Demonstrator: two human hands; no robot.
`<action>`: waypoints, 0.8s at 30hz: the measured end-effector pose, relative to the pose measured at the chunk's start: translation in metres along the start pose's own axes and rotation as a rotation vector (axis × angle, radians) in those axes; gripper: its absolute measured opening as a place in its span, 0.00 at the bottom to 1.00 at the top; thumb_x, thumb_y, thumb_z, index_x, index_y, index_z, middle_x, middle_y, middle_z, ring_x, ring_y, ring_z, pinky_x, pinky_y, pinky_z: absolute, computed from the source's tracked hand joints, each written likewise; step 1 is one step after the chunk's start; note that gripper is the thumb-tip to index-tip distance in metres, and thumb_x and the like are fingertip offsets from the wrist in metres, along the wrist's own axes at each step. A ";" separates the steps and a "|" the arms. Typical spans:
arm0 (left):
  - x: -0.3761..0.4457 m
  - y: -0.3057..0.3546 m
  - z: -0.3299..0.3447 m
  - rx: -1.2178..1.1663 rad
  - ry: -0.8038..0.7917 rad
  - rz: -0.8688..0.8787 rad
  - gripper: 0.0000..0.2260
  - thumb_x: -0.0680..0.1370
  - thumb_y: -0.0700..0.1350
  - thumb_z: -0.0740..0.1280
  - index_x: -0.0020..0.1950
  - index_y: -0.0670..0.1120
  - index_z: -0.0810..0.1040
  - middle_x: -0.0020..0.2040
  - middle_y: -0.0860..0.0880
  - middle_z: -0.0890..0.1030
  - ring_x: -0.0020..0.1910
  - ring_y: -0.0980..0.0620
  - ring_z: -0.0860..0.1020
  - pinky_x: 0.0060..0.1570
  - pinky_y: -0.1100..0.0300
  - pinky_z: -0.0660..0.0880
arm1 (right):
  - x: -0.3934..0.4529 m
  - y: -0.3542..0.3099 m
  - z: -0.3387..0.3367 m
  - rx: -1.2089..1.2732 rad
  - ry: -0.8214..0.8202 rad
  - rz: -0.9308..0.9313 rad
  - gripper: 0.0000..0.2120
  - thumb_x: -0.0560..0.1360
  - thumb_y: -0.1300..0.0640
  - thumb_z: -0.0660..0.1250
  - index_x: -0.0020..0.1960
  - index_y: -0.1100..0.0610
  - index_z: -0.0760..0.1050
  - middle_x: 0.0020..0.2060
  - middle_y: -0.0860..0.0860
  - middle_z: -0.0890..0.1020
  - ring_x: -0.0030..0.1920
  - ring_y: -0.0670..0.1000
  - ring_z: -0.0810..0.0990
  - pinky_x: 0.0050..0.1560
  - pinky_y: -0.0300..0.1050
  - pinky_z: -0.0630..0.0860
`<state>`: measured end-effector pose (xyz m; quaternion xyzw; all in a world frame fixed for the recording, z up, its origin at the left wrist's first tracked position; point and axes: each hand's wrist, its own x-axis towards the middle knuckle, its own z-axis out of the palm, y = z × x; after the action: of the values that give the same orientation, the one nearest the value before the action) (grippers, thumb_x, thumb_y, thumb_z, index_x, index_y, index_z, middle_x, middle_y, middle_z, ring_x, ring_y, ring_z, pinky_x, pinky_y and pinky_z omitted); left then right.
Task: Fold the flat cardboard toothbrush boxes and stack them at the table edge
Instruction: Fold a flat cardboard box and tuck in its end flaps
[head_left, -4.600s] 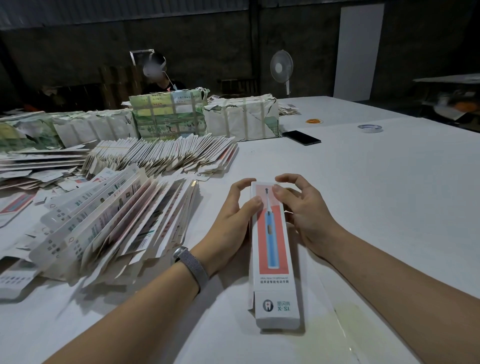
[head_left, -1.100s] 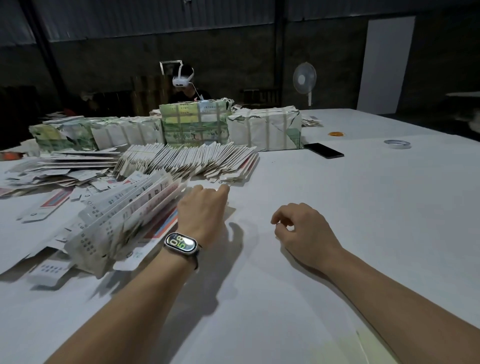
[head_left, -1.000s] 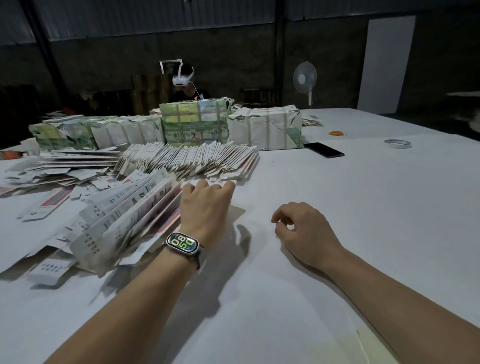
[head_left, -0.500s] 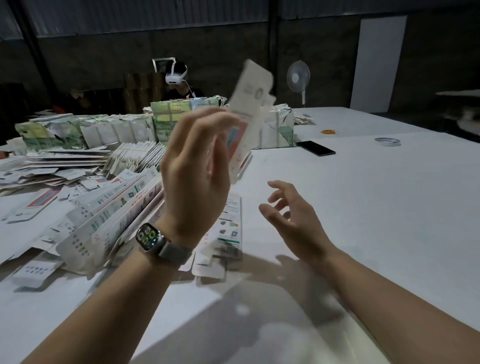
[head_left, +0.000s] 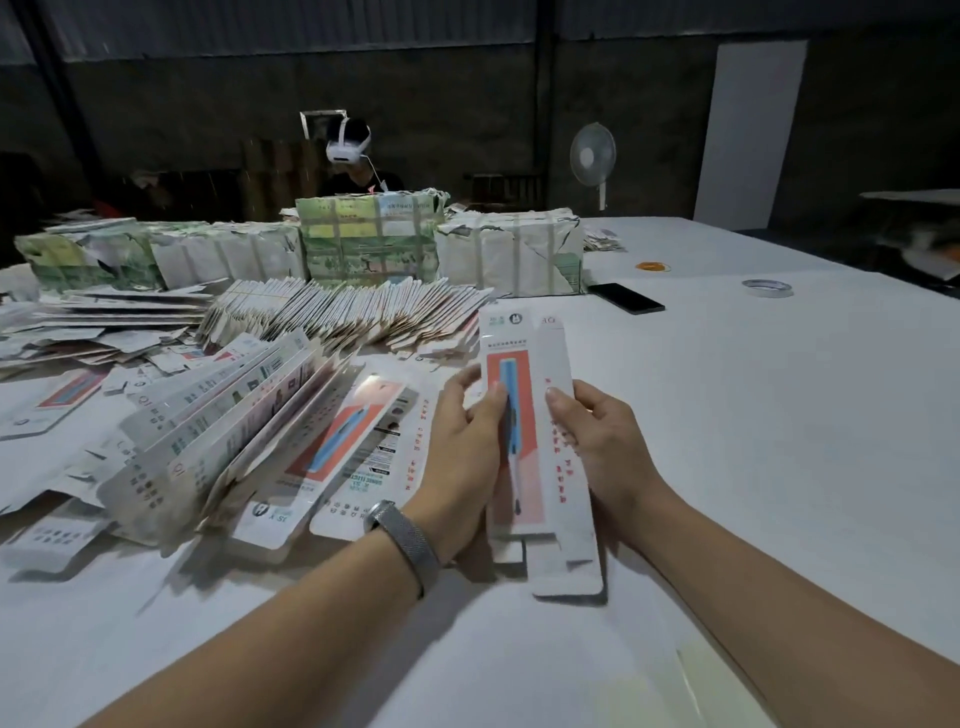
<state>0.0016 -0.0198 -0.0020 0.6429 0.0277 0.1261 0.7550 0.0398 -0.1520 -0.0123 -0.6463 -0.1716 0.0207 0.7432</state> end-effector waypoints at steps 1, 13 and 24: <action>-0.001 -0.002 0.001 0.019 -0.019 -0.026 0.11 0.85 0.55 0.58 0.62 0.53 0.74 0.42 0.48 0.87 0.39 0.48 0.87 0.33 0.59 0.81 | 0.000 0.001 0.000 0.016 0.030 -0.001 0.10 0.83 0.54 0.61 0.54 0.54 0.81 0.44 0.57 0.87 0.42 0.58 0.87 0.42 0.51 0.83; 0.000 -0.015 0.006 0.139 -0.090 0.135 0.19 0.84 0.50 0.62 0.65 0.71 0.58 0.45 0.54 0.86 0.41 0.53 0.87 0.35 0.64 0.80 | 0.001 0.001 0.004 0.051 -0.020 -0.090 0.15 0.85 0.48 0.52 0.63 0.42 0.76 0.51 0.48 0.86 0.51 0.53 0.86 0.45 0.43 0.82; -0.003 -0.011 0.012 -0.086 -0.266 -0.077 0.26 0.72 0.65 0.63 0.63 0.50 0.78 0.61 0.39 0.81 0.53 0.44 0.83 0.51 0.53 0.82 | 0.001 0.003 0.004 0.006 -0.073 -0.105 0.20 0.81 0.52 0.65 0.64 0.29 0.71 0.56 0.51 0.80 0.42 0.45 0.82 0.34 0.40 0.78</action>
<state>0.0032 -0.0333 -0.0111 0.6195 -0.0532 0.0118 0.7831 0.0405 -0.1469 -0.0147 -0.6329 -0.2321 0.0056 0.7386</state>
